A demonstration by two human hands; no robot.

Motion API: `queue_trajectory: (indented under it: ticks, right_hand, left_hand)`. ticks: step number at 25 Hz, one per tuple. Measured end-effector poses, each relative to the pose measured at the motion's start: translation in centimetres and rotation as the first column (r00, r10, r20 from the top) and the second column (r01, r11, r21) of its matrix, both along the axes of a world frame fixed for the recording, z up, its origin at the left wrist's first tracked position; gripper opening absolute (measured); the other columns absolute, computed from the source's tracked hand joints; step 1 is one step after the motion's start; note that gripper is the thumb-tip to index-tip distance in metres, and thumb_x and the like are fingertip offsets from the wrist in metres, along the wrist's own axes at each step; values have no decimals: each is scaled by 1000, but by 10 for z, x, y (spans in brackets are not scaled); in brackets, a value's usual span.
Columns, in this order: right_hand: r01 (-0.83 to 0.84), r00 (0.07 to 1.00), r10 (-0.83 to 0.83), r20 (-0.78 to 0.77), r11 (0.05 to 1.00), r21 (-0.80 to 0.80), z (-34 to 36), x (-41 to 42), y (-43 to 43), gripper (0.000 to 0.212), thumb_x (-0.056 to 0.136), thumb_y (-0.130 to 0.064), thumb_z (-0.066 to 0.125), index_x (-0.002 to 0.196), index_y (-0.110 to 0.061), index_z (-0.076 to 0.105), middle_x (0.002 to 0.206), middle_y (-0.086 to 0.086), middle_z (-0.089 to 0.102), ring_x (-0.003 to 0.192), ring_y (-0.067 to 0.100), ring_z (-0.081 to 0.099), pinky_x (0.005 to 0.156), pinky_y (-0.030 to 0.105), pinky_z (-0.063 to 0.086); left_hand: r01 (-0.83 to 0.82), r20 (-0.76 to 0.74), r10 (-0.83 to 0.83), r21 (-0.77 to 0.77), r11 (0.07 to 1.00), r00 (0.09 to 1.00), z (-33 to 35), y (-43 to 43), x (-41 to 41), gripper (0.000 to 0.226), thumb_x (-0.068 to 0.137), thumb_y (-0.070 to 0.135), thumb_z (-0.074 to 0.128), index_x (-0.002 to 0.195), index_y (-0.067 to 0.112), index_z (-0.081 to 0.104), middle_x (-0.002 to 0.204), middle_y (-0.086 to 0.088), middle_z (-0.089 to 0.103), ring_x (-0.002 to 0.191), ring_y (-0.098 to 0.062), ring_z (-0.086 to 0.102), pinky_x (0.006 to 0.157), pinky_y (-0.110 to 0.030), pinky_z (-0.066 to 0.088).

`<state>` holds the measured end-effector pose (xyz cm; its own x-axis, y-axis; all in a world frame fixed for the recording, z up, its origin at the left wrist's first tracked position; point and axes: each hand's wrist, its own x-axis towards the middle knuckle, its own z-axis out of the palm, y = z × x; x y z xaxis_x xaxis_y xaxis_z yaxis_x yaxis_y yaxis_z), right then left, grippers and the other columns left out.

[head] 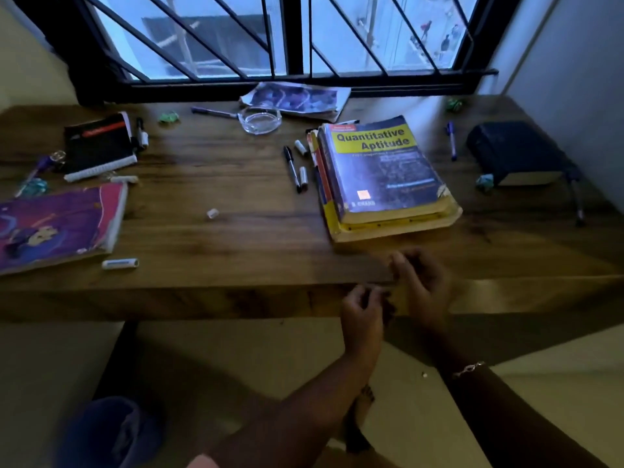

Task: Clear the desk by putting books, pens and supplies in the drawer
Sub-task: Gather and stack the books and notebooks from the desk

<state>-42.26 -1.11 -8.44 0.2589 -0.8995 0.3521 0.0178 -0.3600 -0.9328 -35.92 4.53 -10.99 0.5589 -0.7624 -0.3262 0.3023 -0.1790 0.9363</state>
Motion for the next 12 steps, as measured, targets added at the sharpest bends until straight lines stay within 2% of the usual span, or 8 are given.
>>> queue_trajectory:
  ticks: [2,3,4,6,8,9,10,12]
  right_hand:
    - [-70,990,35,136,961,266,-17,-6,20,27,90,-1,50,68,-14,60,61,-10,60,56,4,55,55,16,46]
    - [-68,984,-7,176,905,420,-27,-8,28,33,90,2,49,63,-15,62,57,-9,60,53,6,55,53,19,46]
    - [-38,980,-82,181,817,576,-39,-9,33,36,90,1,50,61,-16,63,56,-6,60,50,6,56,52,22,45]
    - [11,966,-220,135,558,830,-63,-15,32,27,89,0,50,68,-12,62,60,2,59,51,12,57,53,26,45]
    - [-18,946,-299,127,343,939,-87,-23,21,17,88,0,48,76,-8,58,65,6,58,59,18,56,55,28,48]
    - [-28,937,-325,128,295,955,-98,-28,14,16,88,-1,47,79,-9,58,69,7,59,63,20,56,58,30,50]
    - [-29,928,-350,127,275,961,-106,-32,6,17,89,-1,45,83,-10,58,75,8,60,68,21,57,62,31,51]
    - [-52,915,-371,157,277,959,-119,-39,-9,24,89,1,43,86,-13,62,85,8,62,74,22,59,62,31,53]
  left_hand:
    - [-46,-305,116,227,973,945,-23,10,3,26,92,3,47,69,10,56,51,-3,56,40,-10,50,42,-21,37]
    - [-76,-399,205,315,946,894,-34,13,10,26,93,0,43,70,7,53,51,-5,54,41,-13,47,44,-23,35]
    - [-107,-466,289,378,920,836,-46,15,19,24,94,0,40,73,4,51,56,-8,52,47,-17,46,47,-27,36]
    - [-199,-533,432,439,876,728,-65,15,36,19,99,10,38,89,0,50,69,-13,50,59,-22,47,56,-32,43]
    - [-278,-582,504,437,855,638,-80,8,44,33,102,29,34,110,0,48,77,-15,50,67,-25,48,72,-39,48]
    - [-292,-618,505,419,860,602,-85,4,46,46,101,38,30,121,0,46,85,-17,53,73,-27,50,84,-43,47]
    - [-304,-653,500,398,865,569,-87,0,46,58,100,46,26,131,0,41,101,-20,55,85,-29,52,95,-46,42]
    - [-347,-694,499,362,865,519,-92,-9,44,71,96,58,18,141,5,33,136,-19,45,120,-31,46,106,-48,31]
